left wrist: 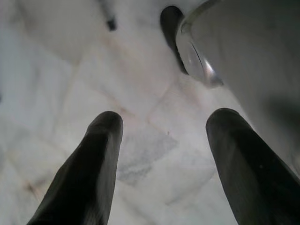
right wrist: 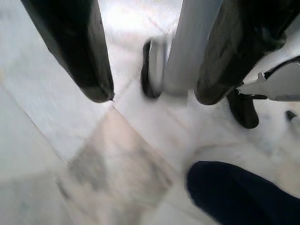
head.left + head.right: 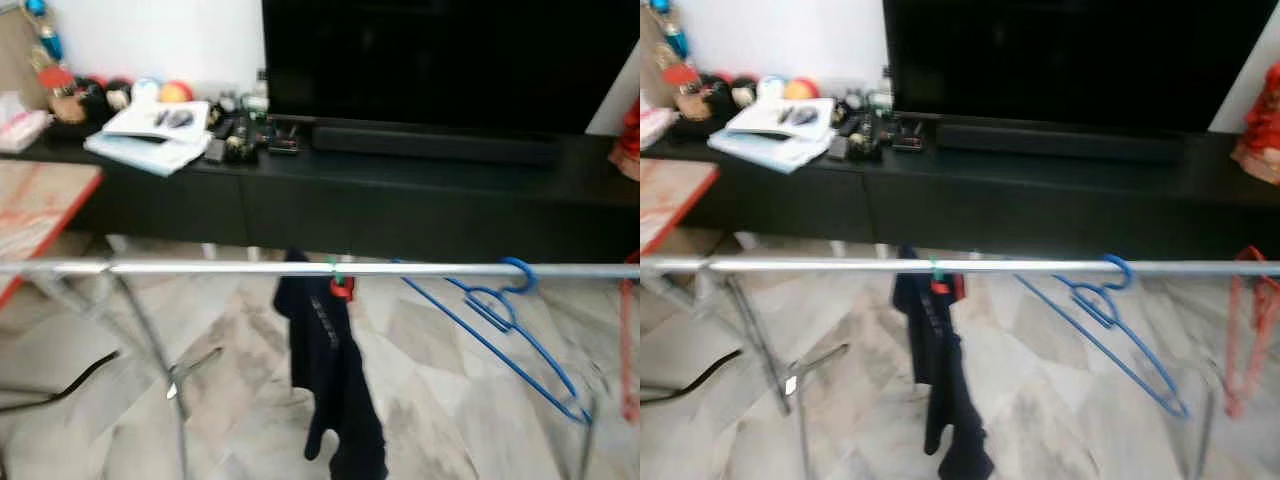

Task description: Hang hanger

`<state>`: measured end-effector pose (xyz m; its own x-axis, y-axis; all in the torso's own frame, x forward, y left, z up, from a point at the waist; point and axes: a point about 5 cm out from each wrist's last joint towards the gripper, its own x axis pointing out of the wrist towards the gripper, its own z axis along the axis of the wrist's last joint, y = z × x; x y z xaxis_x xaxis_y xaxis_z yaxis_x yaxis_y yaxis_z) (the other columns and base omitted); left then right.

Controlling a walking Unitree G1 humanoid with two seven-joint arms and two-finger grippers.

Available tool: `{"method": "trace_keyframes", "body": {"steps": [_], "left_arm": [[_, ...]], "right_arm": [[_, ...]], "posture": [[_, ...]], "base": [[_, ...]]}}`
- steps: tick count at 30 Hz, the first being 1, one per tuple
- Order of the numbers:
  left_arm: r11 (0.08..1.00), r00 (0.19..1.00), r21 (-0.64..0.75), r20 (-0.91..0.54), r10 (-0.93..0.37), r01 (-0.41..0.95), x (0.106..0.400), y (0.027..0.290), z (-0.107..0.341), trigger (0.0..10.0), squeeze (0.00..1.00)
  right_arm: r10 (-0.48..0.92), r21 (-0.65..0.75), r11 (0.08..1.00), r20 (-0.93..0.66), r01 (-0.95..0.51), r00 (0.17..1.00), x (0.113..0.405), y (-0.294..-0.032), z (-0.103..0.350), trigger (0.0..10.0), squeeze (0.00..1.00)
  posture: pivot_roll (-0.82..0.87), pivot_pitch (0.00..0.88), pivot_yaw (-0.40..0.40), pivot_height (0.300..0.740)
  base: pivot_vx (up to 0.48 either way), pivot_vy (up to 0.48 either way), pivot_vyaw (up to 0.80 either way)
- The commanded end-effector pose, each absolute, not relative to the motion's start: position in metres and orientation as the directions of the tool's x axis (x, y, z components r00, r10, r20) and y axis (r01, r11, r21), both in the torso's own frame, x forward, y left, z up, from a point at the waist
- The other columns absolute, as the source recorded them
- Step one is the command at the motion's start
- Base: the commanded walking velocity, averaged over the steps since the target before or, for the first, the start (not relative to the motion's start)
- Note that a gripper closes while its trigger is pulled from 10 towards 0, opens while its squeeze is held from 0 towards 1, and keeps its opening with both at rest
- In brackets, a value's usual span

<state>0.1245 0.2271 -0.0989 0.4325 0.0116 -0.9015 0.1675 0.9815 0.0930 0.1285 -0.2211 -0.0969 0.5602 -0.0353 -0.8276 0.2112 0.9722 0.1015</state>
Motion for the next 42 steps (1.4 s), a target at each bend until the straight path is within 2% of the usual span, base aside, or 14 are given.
{"method": "trace_keyframes", "body": {"steps": [1, 20, 42], "left_arm": [[0.985, 0.357, 0.07, -0.934, 0.009, 0.159, 0.1004, 0.2252, -0.1067, 10.0, 0.0], [0.985, 0.357, 0.07, -0.934, 0.008, 0.16, 0.1008, 0.2255, -0.1065, 10.0, 0.0], [0.986, 0.366, 0.07, -0.931, 0.009, 0.154, 0.1016, 0.2247, -0.1064, 10.0, 0.0]], "right_arm": [[-0.037, 0.098, 0.974, -0.821, 0.206, 0.569, 0.13, -0.2215, -0.096, 10.0, 0.0], [-0.035, 0.103, 0.973, -0.82, 0.208, 0.571, 0.1304, -0.221, -0.0959, 10.0, 0.0], [-0.036, 0.108, 0.97, -0.824, 0.218, 0.566, 0.1302, -0.2218, -0.0961, 10.0, 0.0]], "posture": [[-0.05, 0.106, 0.005, 0.74], [-0.05, 0.108, 0.007, 0.74], [-0.05, 0.107, 0.004, 0.74]], "base": [[-0.251, 0.0, 0.0], [-0.256, 0.0, 0.0], [0.0, 0.0, -0.03]]}}
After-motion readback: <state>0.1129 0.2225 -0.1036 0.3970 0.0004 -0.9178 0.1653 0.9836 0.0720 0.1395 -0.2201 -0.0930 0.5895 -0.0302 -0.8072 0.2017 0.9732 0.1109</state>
